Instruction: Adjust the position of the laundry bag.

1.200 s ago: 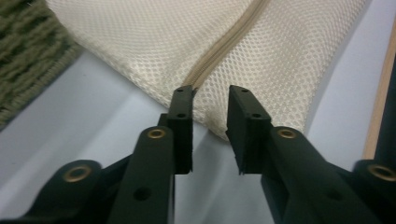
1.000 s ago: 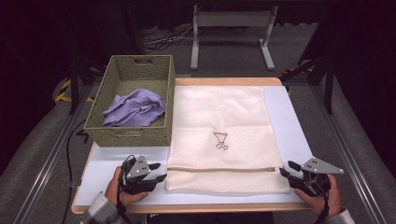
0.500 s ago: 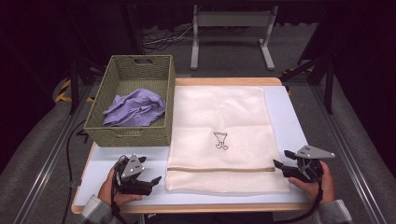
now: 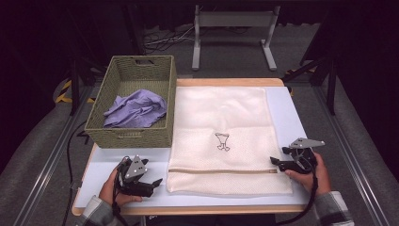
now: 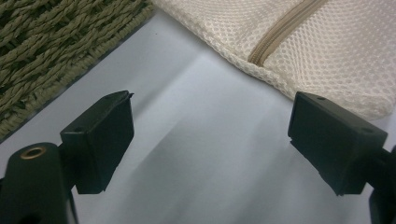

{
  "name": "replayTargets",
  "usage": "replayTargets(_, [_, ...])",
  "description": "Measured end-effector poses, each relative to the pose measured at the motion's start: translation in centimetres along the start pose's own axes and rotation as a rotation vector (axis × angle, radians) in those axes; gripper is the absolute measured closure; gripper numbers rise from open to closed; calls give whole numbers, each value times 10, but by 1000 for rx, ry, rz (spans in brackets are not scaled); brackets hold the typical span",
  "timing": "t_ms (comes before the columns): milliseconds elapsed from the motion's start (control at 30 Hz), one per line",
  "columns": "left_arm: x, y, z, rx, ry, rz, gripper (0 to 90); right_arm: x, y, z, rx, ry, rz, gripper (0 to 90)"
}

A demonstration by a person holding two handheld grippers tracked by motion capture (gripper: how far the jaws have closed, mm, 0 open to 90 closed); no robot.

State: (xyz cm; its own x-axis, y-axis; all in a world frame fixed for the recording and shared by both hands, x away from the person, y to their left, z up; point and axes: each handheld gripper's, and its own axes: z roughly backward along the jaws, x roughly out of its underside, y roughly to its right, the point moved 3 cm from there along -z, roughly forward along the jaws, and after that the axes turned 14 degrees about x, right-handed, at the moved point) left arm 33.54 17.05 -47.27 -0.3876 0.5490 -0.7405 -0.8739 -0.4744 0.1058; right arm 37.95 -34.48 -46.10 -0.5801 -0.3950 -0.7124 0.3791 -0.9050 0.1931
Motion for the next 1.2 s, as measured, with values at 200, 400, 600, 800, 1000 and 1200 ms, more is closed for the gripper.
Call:
replayTargets(200, [-1, -2, 0, 16, 28, 65, 149, -3, -6, -3, -12, -30, 24, 201])
replayTargets(400, [-1, -3, 0, 37, 36, 80, 132, -3, -9, -2, -10, -28, 34, 214])
replayTargets(600, [-1, -4, 0, 18, 18, 54, 133, -5, -15, 3, -25, -21, 54, 434])
replayTargets(800, [-2, -5, 1, 15, 26, 50, 130, -4, -18, 5, -36, -14, 44, 587])
replayTargets(1000, [-3, -4, 0, 33, 28, 35, 131, -4, -22, 7, -51, 0, 59, 732])
replayTargets(1200, [-4, -4, -2, 39, 23, 34, 137, -3, -23, 8, -68, 11, 47, 797])
